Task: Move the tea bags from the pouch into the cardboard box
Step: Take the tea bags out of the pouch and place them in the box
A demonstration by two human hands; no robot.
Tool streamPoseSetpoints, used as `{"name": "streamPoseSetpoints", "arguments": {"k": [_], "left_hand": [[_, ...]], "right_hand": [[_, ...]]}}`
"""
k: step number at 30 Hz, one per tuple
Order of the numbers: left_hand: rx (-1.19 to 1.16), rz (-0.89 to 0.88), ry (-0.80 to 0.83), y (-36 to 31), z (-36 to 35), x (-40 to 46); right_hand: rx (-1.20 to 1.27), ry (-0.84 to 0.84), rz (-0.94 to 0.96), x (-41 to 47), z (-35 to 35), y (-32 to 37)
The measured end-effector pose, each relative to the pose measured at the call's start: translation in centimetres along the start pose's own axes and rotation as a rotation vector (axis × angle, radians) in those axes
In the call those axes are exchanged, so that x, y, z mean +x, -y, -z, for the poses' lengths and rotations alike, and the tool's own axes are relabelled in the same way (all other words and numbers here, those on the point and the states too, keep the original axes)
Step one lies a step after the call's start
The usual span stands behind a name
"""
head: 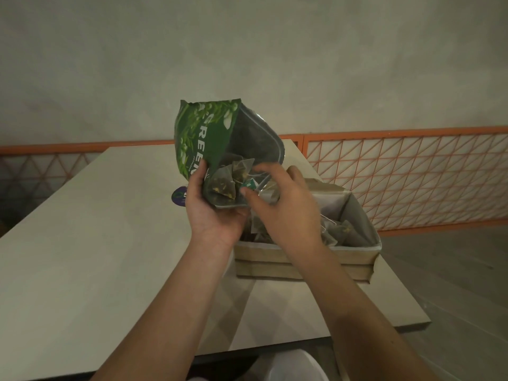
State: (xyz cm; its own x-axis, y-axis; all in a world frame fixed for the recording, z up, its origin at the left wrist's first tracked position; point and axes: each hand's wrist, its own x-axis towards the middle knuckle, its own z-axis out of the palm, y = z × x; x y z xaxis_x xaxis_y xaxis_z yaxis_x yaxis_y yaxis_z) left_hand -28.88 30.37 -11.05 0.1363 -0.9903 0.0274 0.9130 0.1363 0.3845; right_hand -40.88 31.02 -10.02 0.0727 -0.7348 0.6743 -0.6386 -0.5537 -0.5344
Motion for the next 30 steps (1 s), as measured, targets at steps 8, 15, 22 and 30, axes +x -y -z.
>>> {"name": "streamPoseSetpoints", "arguments": {"k": [8, 15, 22, 30], "left_hand": [[-0.003, -0.013, -0.005, 0.0, -0.1, 0.0], [-0.014, 0.005, 0.024, 0.0, 0.3, 0.2], [-0.038, 0.025, 0.037, -0.2, 0.6, 0.5], [-0.071, 0.005, 0.024, -0.5, 0.2, 0.5]], "right_hand": [[-0.153, -0.125, 0.042, 0.6, -0.8, -0.4], [0.157, -0.141, 0.034, 3.6, 1.9, 0.1], [0.162, -0.162, 0.044, 6.1, 3.2, 0.4], [0.285, -0.187, -0.019, 6.5, 4.1, 0.1]]}}
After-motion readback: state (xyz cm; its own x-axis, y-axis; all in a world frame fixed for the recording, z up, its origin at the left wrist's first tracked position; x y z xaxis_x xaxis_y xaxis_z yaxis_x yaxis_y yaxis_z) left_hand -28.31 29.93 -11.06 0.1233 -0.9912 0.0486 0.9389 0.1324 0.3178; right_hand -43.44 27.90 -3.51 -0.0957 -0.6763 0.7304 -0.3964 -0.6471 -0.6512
